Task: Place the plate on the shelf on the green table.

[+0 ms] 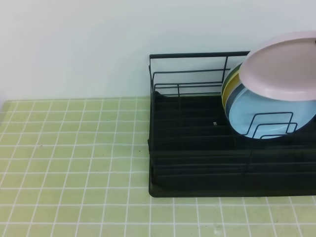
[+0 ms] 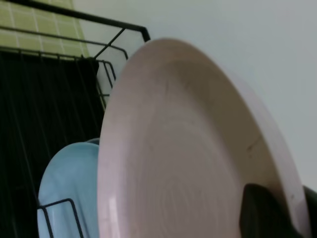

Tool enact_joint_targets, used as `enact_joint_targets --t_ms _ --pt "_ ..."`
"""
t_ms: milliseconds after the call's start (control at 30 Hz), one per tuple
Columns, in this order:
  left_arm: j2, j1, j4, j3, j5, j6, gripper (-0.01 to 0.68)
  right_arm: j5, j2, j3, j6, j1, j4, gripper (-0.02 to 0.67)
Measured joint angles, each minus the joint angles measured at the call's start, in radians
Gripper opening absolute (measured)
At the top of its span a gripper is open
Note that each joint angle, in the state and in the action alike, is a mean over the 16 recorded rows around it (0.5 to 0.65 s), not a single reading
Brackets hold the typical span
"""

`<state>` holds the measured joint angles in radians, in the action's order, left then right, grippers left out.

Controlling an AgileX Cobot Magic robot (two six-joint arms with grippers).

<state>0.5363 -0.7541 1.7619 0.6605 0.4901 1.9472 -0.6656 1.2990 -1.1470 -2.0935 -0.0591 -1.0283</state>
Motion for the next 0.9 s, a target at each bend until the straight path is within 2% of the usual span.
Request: enact_joint_targets --t_ms 367,900 --pt "-0.044 0.000 0.003 -0.161 0.056 0.063 -0.001 -0.042 0.097 -0.037 -0.078 0.018 0.005 0.070" --pt "-0.046 0.000 0.003 -0.189 0.083 0.061 -0.001 -0.019 0.165 -0.039 -0.088 0.031 0.060 0.081"
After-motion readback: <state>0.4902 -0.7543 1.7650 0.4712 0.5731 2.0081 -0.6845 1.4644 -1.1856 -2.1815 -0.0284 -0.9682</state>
